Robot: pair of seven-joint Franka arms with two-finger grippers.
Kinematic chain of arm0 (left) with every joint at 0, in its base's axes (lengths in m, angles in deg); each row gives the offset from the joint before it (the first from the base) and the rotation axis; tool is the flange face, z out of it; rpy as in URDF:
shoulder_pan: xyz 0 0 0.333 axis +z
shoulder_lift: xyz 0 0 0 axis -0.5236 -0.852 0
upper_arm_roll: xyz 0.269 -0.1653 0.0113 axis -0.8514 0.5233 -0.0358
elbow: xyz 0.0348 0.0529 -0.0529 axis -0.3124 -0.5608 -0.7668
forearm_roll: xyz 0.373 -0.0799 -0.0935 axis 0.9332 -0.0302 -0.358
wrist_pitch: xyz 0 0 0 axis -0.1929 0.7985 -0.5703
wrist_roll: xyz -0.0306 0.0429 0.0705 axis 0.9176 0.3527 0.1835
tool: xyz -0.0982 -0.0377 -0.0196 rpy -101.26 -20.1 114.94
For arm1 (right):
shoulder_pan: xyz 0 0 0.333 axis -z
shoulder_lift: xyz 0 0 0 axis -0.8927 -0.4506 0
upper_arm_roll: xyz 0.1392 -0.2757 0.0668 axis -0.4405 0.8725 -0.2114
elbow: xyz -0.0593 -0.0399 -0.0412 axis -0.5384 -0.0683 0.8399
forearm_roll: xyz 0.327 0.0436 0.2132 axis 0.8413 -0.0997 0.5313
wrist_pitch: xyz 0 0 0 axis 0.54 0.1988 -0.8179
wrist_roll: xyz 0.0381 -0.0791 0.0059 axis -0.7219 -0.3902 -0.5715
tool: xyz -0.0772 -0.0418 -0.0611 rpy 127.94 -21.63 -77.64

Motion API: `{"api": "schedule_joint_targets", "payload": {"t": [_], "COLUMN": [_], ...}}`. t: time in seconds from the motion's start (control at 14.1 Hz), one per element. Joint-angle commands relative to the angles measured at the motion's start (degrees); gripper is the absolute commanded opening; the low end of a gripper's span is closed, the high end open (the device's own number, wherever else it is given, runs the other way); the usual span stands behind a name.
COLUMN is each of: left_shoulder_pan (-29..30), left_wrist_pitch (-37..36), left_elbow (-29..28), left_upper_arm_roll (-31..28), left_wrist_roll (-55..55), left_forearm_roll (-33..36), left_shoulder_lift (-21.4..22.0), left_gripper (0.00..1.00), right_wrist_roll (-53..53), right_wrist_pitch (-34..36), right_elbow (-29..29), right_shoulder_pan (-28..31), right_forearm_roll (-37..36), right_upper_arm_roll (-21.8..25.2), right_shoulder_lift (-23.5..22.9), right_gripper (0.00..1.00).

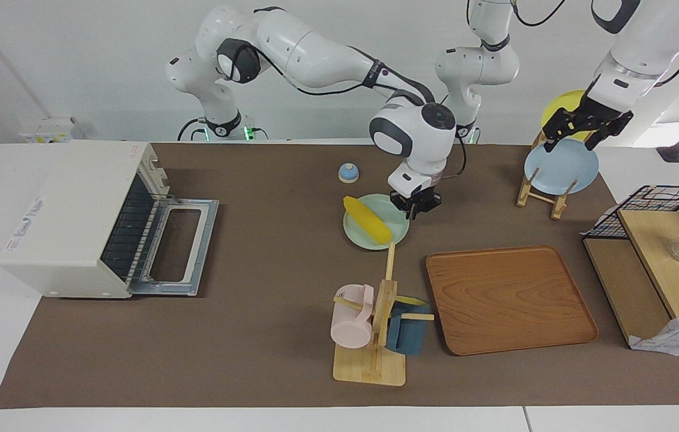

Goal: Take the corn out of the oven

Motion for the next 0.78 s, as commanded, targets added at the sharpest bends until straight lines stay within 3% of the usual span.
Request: {"api": "schedule_joint_targets", "payload": {"t": [0.0,0.14,0.28,0.35,0.43,0.5,0.71], "left_shoulder_pan": [0.4,0.3,-2.4,-6.1,-9.5,-14.4,-26.6], "left_wrist_pitch": [1.6,2.0,7.8,13.9,19.2,24.4,35.1], "left_elbow": [-1.9,-3.4,-9.8,-14.3,-18.0,-19.9,-19.6], "left_upper_arm_roll": [0.1,0.2,1.6,2.2,2.2,2.3,2.3], "left_wrist_roll": [0.1,2.1,13.3,21.4,29.0,37.3,58.3], "left_forearm_roll": [0.2,0.2,0.2,0.2,0.2,0.1,0.2], "left_shoulder_lift": [1.8,1.6,1.6,1.6,0.9,-2.5,-12.9], "left_gripper": [1.0,1.0,1.0,1.0,1.0,1.0,1.0], "right_wrist_roll": [-0.1,-8.1,-18.7,-22.2,-26.2,-29.8,-39.9], "right_wrist_pitch": [2.7,8.1,14.1,13.6,11.5,9.1,-5.7], "right_elbow": [0.2,-0.7,-7.5,-14.0,-20.5,-26.5,-45.6], "right_shoulder_pan": [3.7,10.5,17.5,21.1,24.3,27.0,34.7], "right_forearm_roll": [0.8,1.0,1.0,1.0,1.0,1.1,1.0], "right_upper_arm_roll": [-0.4,-0.5,-0.5,-0.5,-0.5,-0.5,-0.4], "right_shoulder_lift": [4.2,9.8,16.4,20.3,23.7,26.2,32.2], "right_gripper": [0.54,0.54,0.54,0.51,0.47,0.43,0.13]}}
